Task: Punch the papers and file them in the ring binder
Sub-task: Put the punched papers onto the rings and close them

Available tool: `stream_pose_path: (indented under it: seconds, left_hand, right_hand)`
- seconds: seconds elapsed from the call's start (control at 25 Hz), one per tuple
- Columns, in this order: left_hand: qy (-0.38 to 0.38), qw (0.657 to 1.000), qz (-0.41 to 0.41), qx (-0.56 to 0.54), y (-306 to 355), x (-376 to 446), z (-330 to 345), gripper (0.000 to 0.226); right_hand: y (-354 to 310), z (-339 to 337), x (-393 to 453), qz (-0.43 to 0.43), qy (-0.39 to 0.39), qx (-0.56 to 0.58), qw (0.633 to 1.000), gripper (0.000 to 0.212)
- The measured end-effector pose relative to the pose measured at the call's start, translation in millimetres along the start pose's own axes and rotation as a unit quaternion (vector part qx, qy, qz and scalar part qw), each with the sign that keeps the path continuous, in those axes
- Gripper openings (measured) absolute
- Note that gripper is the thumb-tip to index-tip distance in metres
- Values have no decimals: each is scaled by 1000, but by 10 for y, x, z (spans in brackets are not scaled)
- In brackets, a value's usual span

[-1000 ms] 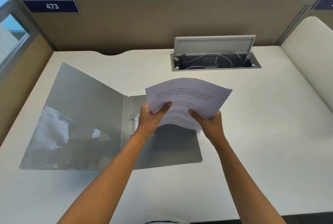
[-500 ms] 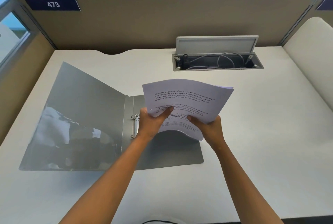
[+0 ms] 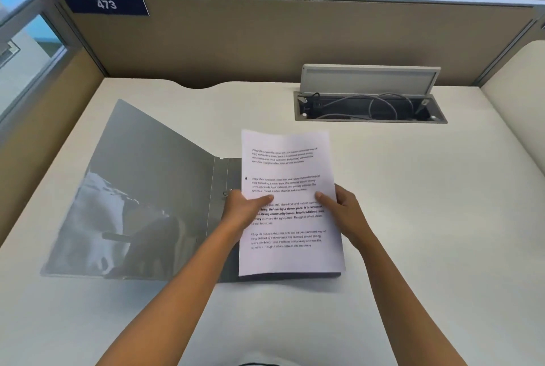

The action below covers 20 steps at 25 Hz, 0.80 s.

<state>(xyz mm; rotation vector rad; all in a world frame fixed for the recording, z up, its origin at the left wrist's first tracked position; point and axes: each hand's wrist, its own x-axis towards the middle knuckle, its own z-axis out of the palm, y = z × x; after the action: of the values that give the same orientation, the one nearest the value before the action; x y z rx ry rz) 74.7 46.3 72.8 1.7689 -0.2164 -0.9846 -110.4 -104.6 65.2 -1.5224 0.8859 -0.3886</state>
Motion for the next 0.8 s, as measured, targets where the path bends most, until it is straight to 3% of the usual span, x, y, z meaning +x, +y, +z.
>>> stream_pose_path:
  seconds: [0.08,0.2,0.28,0.36,0.8]
  left_hand:
    - [5,999,-27,18,-124,80,-85,29]
    - [72,996,-30,44,-206,187,-225,10]
    - [106,993,-36,37,-255,277,-330,26]
    - [126,991,-42,26,-272,327,-397,28]
    - [144,983,-76,-79,-288,421,-383,9]
  right_hand:
    - [60,67,31,11,-16,-36,999,29]
    - [128,148,92,20,-18,-61,998,18]
    - [122,187,134,22,-21,-75,997,8]
    - [90,215,165,20,-21,-86,996,8]
    - [14,274,249,26,-4,-96,995,19]
